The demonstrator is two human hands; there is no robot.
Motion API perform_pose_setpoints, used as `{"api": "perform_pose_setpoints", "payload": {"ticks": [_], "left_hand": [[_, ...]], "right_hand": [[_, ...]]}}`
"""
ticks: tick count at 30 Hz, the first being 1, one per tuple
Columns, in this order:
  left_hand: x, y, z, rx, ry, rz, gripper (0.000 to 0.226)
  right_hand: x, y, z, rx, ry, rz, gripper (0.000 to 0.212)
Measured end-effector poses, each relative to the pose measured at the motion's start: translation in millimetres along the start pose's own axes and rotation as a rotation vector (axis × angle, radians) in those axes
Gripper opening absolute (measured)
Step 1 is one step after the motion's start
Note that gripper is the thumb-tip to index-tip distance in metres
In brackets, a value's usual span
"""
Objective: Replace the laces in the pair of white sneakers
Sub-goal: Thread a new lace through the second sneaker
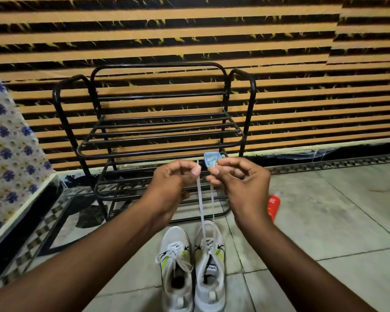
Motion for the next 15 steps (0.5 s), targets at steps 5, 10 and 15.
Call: {"api": "perform_pose_setpoints", "payload": {"ticks": [5, 10, 15], "left_hand": [[-3, -5, -3, 0.000, 0.030, 0.049, 0.011], [-5, -7, -5, 0.003, 0.035, 0.065, 0.012], [-4, -7, -6, 0.010, 0.046, 0.080, 0.010]], "right_hand": [[-3, -1, -1, -0.016, 0.023, 0.073, 0.016], [-11, -1, 0, -0.014, 0.120, 0.218, 0.022], [-12, -2, -1, -0.015, 0.117, 0.213, 0.024]]}}
Point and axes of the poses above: each hand's wrist, its own z-axis away from the middle knuckle, its own y-axis out of the back of the hand, x = y × z, the point moved 7 cm from there along -z, towards the middle knuckle, and after that the axes turned 6 degrees about y, right-handed, at the moved point
